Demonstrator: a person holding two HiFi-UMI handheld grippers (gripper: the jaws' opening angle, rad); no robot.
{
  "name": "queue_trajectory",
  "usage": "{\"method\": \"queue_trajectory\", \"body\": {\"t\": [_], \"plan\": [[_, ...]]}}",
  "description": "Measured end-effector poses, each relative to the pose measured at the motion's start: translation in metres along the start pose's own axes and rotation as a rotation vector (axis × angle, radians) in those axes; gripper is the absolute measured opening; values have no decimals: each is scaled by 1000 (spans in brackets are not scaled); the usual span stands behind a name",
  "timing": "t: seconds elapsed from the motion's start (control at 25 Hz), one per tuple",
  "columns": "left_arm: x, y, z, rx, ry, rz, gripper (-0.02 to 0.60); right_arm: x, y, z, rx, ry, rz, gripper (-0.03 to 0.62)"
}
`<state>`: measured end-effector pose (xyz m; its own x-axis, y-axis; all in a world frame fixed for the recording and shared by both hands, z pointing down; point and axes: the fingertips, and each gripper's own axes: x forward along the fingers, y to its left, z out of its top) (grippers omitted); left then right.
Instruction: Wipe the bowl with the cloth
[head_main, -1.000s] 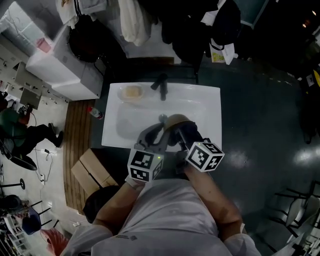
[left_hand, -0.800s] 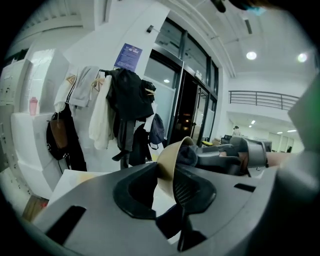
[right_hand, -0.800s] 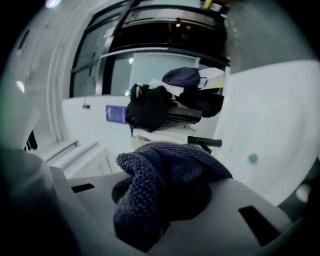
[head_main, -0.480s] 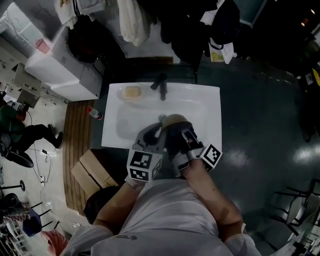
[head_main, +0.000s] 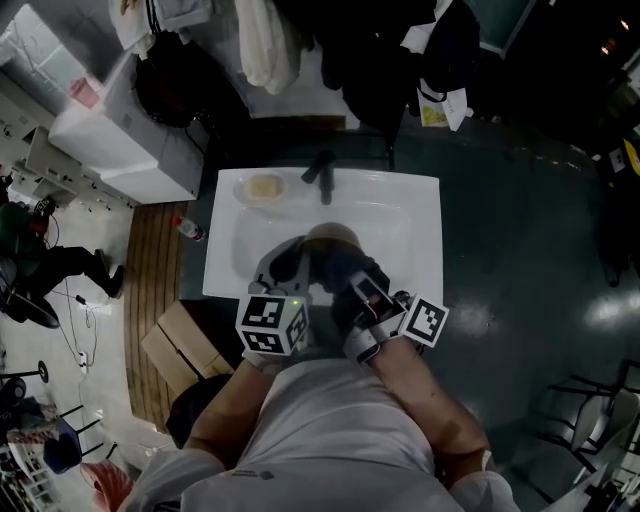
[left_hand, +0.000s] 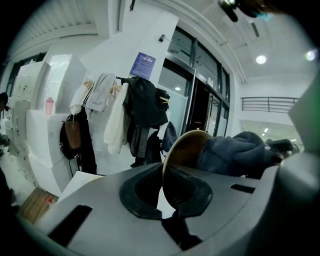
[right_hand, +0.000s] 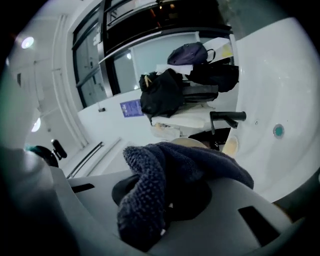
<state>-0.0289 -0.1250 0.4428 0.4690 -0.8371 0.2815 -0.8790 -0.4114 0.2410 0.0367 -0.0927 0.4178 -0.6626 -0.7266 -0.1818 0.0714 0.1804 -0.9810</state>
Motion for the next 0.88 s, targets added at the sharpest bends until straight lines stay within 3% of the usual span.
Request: {"method": "queue_trajectory", "body": {"t": [0.16, 0.4, 0.52, 0.68, 0.88], "plan": [[0, 23, 7, -51, -15, 12, 18, 0, 27, -11, -187, 101, 17, 61], [-4, 48, 16, -147, -58, -33, 17, 1, 70, 11, -460, 86, 49, 61], [-6, 48, 20, -182, -76, -93, 17, 8, 83, 22, -653, 106, 20, 61], [-8, 34, 20, -171, -78, -191, 17, 24, 88, 27, -857, 151, -20, 61], [-11, 6, 20, -95, -64, -356, 17, 45, 81, 10, -975, 301, -30, 61]]}}
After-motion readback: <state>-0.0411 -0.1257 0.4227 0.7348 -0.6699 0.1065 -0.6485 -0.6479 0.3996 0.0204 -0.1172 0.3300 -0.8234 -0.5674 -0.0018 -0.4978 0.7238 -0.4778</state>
